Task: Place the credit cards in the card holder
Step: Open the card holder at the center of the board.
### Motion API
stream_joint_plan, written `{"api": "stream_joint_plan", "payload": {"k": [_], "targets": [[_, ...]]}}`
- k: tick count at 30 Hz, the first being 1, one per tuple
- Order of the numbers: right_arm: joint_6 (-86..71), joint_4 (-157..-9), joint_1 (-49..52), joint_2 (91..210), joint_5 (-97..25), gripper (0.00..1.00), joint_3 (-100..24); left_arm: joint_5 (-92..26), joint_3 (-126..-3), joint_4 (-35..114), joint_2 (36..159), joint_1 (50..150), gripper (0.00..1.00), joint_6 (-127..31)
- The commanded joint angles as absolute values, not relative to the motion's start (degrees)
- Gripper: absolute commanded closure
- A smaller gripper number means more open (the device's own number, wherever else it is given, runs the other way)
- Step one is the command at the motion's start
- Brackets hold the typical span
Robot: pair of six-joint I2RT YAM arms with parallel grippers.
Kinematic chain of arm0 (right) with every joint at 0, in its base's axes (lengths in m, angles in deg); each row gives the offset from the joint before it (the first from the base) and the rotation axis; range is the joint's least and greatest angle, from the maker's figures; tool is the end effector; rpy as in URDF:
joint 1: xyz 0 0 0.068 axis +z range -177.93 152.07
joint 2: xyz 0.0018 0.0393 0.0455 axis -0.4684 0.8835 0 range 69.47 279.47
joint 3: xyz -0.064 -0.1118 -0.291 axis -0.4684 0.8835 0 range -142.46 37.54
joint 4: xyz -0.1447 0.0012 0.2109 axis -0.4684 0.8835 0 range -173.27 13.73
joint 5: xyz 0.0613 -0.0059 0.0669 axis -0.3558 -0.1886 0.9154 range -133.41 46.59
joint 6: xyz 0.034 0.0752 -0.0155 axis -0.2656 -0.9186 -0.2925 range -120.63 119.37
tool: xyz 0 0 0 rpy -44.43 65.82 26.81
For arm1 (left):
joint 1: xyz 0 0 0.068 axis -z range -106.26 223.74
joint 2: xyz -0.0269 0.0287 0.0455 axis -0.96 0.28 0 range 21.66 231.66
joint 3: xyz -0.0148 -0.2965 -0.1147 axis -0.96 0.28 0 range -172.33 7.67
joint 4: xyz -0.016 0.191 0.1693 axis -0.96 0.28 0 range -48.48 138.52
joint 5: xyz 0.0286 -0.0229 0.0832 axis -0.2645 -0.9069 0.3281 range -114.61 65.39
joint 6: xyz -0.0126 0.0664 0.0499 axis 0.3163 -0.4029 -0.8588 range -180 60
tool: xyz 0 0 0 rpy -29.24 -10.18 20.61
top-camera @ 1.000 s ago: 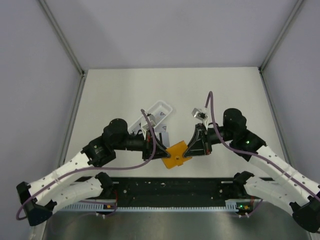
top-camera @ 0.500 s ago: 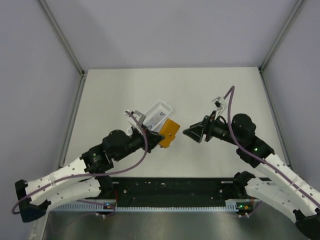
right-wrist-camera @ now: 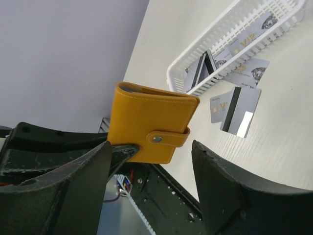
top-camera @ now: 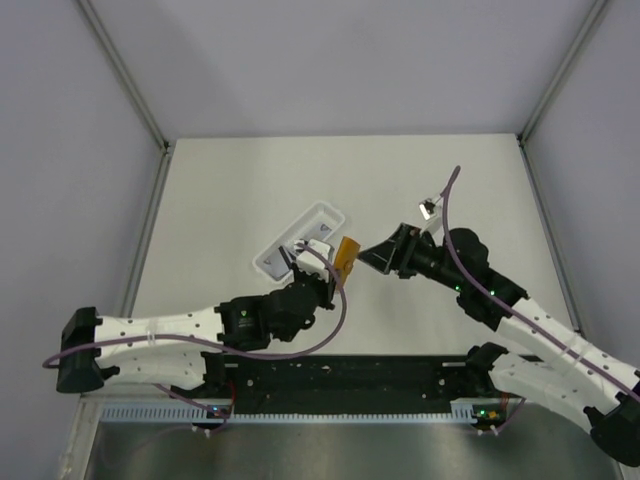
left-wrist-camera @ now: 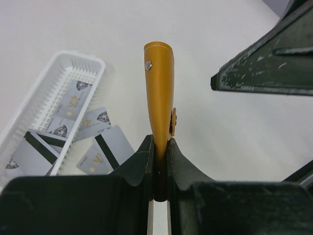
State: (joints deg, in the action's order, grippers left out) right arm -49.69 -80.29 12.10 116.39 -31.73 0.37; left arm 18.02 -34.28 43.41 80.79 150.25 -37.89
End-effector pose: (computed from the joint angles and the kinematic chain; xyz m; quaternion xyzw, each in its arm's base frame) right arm 0.1404 0.1373 0.3270 -0.0022 0.7797 0.4923 0.3869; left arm 0.1016 -0.2097 0.3251 0.1592 0.7713 -0.2168 0.5769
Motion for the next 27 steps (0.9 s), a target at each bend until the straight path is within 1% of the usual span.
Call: {"api": "stream_joint_plan", "payload": {"k": [1, 7, 14, 19, 22, 23, 25, 27], "targets": [[-54.1, -82.0, 12.9, 117.8, -32.2, 0.35, -0.3, 22.8, -38.6, 36.0, 81.2, 150.6, 1.0, -39.6], [-55.3, -84.9, 12.9, 120.5, -29.2, 0.36, 0.3, 20.7, -40.4, 34.8, 84.3, 150.7, 1.0, -40.7], [-55.5, -85.8, 13.0, 121.9, -28.7, 0.36, 0.4, 20.5, -40.6, 34.0, 85.4, 151.4, 1.0, -41.2], [-54.1, -77.9, 13.1, 123.9, -32.4, 0.44, -1.3, 20.8, -40.4, 32.9, 84.9, 151.6, 1.0, -42.3], [-51.8, -70.9, 13.1, 125.5, -37.2, 0.49, -3.3, 20.5, -40.1, 31.9, 84.5, 151.6, 1.0, -43.0], [-50.6, -66.4, 13.1, 126.2, -40.7, 0.52, -4.7, 20.5, -40.1, 31.9, 84.6, 151.6, 1.0, -43.0], [-47.7, -56.4, 13.2, 128.1, -50.4, 0.57, -8.8, 21.2, -40.1, 31.9, 84.8, 151.6, 1.0, -43.5], [-45.4, -47.4, 14.0, 129.1, -61.9, 0.57, -12.4, 21.9, -40.0, 31.8, 85.2, 151.6, 1.0, -43.6]]}}
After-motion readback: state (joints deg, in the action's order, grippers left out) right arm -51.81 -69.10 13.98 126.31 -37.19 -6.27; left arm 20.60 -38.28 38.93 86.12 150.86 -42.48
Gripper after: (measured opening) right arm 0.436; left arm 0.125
